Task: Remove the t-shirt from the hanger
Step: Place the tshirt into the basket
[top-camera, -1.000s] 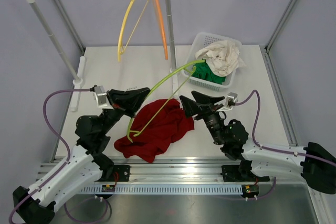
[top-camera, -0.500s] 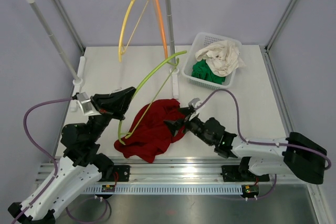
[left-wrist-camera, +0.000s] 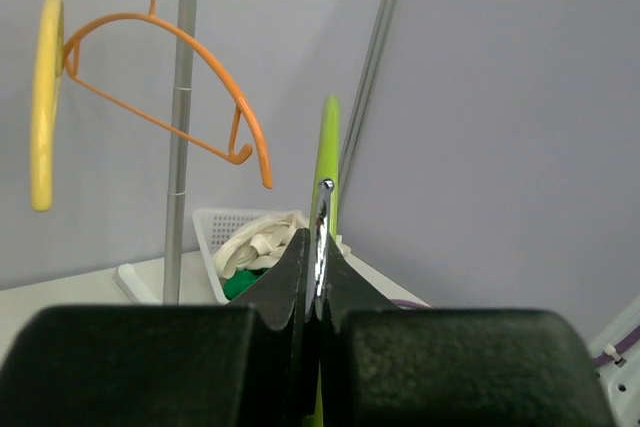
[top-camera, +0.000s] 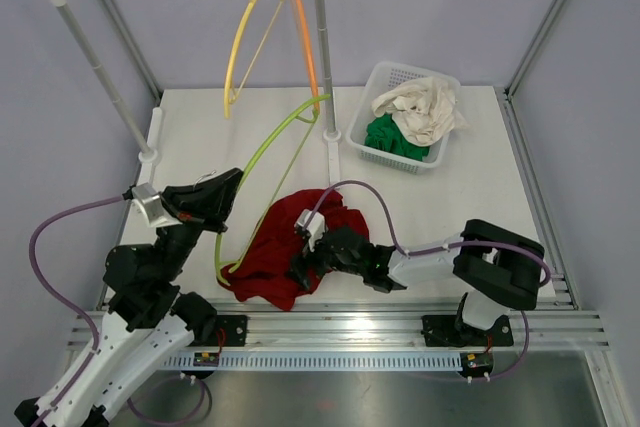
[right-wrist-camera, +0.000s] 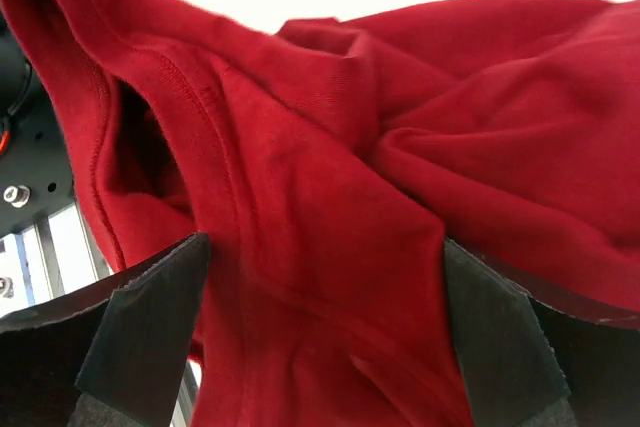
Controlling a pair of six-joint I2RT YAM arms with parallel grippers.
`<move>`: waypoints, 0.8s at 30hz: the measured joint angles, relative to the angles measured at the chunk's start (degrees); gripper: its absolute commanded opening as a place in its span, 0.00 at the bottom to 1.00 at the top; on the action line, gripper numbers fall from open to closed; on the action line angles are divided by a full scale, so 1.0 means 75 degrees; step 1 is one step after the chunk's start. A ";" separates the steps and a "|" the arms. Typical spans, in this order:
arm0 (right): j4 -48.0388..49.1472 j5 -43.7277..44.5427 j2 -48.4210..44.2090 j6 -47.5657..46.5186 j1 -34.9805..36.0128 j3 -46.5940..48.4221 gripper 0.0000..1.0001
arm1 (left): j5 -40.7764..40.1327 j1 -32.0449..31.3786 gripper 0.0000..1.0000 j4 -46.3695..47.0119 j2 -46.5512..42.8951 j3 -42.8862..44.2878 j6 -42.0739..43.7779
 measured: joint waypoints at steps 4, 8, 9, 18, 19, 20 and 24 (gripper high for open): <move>0.0009 -0.0353 0.0653 0.0009 0.0102 0.0332 1.00 | -0.0064 0.0000 0.00 -0.0082 -0.0134 -0.0003 0.0035; 0.0017 -0.0460 0.1160 0.0047 0.0154 0.0391 0.99 | -0.0087 0.0000 0.00 -0.0128 -0.0152 -0.0003 0.0067; 0.0102 -0.0440 0.1268 0.0038 0.0160 0.0399 1.00 | -0.0090 0.0000 0.00 -0.0160 -0.0152 -0.0003 0.0073; 0.0490 0.0079 0.1982 0.0061 0.0236 0.0953 0.99 | -0.0079 0.0000 0.00 -0.0332 -0.0152 -0.0003 0.0090; 0.0536 0.0157 0.2057 0.0061 0.0251 0.1000 0.92 | -0.0079 0.0000 0.00 -0.0332 -0.0152 -0.0003 0.0090; 0.0589 0.0230 0.2113 0.0052 0.0254 0.1029 0.84 | -0.0076 0.0000 0.00 -0.0335 -0.0152 -0.0003 0.0090; 0.0720 0.0609 0.2194 0.0064 0.0245 0.0991 0.41 | -0.0076 0.0000 0.00 -0.0382 -0.0175 -0.0006 0.0099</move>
